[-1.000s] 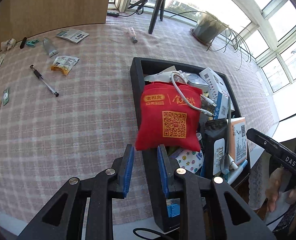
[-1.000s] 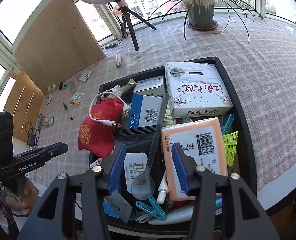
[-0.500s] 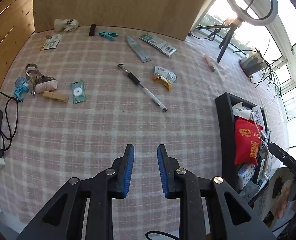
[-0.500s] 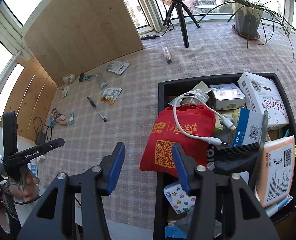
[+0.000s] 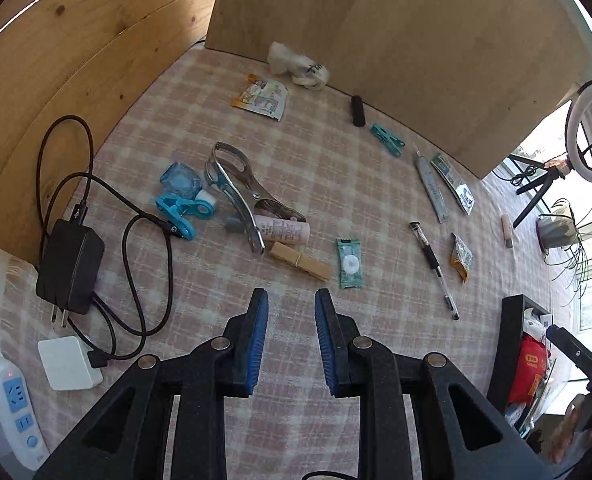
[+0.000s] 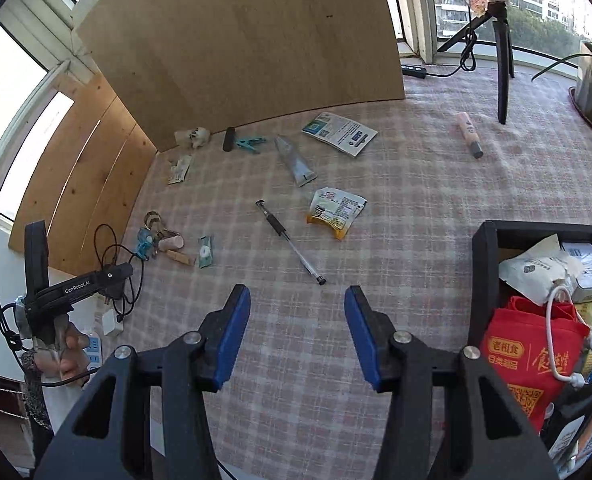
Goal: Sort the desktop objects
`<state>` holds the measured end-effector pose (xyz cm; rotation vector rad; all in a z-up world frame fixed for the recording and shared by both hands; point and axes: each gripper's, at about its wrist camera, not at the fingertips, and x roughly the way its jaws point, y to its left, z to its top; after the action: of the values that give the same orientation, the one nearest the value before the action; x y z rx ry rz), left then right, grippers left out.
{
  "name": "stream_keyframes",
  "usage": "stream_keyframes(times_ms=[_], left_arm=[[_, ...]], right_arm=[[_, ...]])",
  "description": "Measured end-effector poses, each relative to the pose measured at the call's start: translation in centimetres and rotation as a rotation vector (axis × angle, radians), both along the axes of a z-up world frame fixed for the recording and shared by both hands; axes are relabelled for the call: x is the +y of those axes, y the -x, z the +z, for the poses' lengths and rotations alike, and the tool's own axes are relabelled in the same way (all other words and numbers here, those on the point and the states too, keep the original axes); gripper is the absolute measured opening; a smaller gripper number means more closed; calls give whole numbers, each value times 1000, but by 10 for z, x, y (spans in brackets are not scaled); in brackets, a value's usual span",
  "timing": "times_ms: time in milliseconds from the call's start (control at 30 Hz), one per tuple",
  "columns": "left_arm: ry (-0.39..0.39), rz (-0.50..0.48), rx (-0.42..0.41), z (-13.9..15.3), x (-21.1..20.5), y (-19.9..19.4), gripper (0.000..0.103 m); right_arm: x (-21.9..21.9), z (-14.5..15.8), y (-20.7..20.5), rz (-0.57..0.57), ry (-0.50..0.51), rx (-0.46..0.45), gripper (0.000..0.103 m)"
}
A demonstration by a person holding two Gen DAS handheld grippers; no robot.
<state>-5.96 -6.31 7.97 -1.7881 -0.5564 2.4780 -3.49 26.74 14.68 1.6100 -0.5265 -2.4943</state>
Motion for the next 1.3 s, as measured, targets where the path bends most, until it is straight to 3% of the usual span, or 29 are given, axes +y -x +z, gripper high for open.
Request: stream_keyframes(times_ms=[400, 567, 733, 900, 1067, 1133, 1200, 1300], left_arm=[[-69, 70, -15, -24, -13, 13, 23], [-40, 91, -26, -36, -12, 23, 31], [-36, 103, -40, -45, -14, 29, 31], [-28, 83, -46, -51, -9, 36, 31], [-40, 90, -56, -59, -8, 42, 31], [-66, 97, -59, -63, -9, 44, 27], [-79, 98, -58, -65, -10, 45, 14], [-85, 93, -51, -66, -8, 45, 13]], right_arm=[[-139, -36, 129, 341, 76, -115, 49], [-192, -63, 176, 430, 93, -168, 49], [-238, -93, 201, 506, 87, -205, 49], [-263, -115, 216, 513, 75, -225, 47], [-277, -133, 223, 522, 55, -255, 38], [-281, -140, 223, 521, 42, -274, 30], [-279, -142, 223, 503, 51, -271, 23], [-277, -145, 223, 492, 103, -285, 10]])
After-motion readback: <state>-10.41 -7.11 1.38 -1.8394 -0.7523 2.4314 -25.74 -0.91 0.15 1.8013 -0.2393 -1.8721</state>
